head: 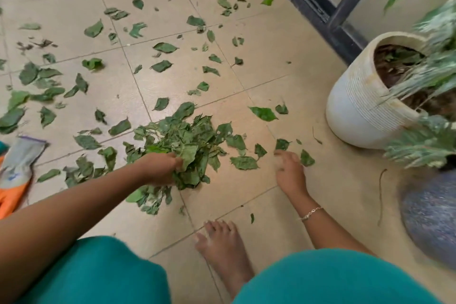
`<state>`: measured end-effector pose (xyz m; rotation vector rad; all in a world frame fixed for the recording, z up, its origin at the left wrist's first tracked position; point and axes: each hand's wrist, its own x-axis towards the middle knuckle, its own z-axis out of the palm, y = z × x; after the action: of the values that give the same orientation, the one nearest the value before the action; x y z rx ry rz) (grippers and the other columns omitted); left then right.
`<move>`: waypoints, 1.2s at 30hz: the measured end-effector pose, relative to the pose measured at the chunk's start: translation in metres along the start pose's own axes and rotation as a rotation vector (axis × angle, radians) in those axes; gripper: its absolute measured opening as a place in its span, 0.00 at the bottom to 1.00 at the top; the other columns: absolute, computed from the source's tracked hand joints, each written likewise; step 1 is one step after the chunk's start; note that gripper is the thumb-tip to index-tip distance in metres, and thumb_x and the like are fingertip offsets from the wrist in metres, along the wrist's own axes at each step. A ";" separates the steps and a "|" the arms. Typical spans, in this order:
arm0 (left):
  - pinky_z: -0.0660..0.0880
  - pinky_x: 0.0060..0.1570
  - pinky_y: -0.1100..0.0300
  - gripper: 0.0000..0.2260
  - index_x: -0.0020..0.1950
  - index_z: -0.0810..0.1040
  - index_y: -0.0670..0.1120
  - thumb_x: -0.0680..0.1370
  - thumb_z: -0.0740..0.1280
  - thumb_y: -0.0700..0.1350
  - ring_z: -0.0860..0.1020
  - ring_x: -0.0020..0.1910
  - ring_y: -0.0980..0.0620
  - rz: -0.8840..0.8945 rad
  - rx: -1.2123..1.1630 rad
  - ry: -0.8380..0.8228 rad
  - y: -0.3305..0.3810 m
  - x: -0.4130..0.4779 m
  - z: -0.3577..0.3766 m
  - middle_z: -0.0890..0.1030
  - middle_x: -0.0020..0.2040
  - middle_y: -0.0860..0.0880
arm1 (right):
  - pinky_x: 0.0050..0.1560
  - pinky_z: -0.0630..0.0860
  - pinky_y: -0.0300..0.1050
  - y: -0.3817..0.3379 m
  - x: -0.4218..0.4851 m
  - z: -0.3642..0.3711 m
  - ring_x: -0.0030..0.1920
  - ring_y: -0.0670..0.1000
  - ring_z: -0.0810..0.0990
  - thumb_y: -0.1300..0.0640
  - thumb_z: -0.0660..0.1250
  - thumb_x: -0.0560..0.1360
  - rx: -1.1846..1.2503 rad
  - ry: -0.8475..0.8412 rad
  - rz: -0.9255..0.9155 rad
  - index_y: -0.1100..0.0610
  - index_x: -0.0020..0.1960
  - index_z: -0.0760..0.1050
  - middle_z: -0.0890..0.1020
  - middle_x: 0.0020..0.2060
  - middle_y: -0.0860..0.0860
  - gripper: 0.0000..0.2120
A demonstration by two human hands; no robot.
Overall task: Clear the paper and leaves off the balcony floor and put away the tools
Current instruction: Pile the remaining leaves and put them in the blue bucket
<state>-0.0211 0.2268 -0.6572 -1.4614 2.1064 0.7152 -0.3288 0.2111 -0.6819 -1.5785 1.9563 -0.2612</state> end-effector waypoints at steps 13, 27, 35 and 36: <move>0.65 0.64 0.49 0.29 0.74 0.57 0.47 0.77 0.64 0.52 0.60 0.70 0.43 0.362 0.276 0.207 0.129 0.076 -0.014 0.60 0.73 0.43 | 0.66 0.65 0.47 0.000 0.061 -0.013 0.73 0.59 0.56 0.70 0.56 0.74 -0.119 0.032 0.062 0.54 0.75 0.55 0.49 0.76 0.54 0.31; 0.35 0.70 0.41 0.34 0.76 0.36 0.50 0.80 0.57 0.51 0.38 0.76 0.43 0.385 0.349 0.111 0.145 0.089 0.024 0.36 0.76 0.44 | 0.67 0.57 0.36 0.016 0.056 0.005 0.74 0.51 0.54 0.73 0.55 0.74 0.054 -0.042 -0.115 0.55 0.74 0.59 0.53 0.76 0.52 0.31; 0.55 0.72 0.45 0.24 0.75 0.56 0.46 0.81 0.57 0.48 0.54 0.75 0.42 -0.158 -0.002 0.336 0.047 0.063 -0.012 0.55 0.76 0.42 | 0.66 0.65 0.45 -0.018 0.025 0.028 0.69 0.54 0.63 0.74 0.57 0.71 0.017 -0.156 -0.329 0.55 0.69 0.68 0.65 0.69 0.54 0.29; 0.66 0.65 0.48 0.18 0.68 0.65 0.44 0.80 0.58 0.49 0.65 0.68 0.42 -0.213 -0.073 0.383 0.038 0.057 -0.016 0.66 0.69 0.42 | 0.60 0.70 0.46 -0.023 0.019 0.027 0.63 0.54 0.68 0.75 0.57 0.69 0.004 -0.139 -0.387 0.55 0.63 0.73 0.72 0.62 0.54 0.27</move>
<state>-0.0762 0.1878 -0.6765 -1.9571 2.1623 0.4631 -0.2965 0.1924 -0.6983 -1.9125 1.5357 -0.3007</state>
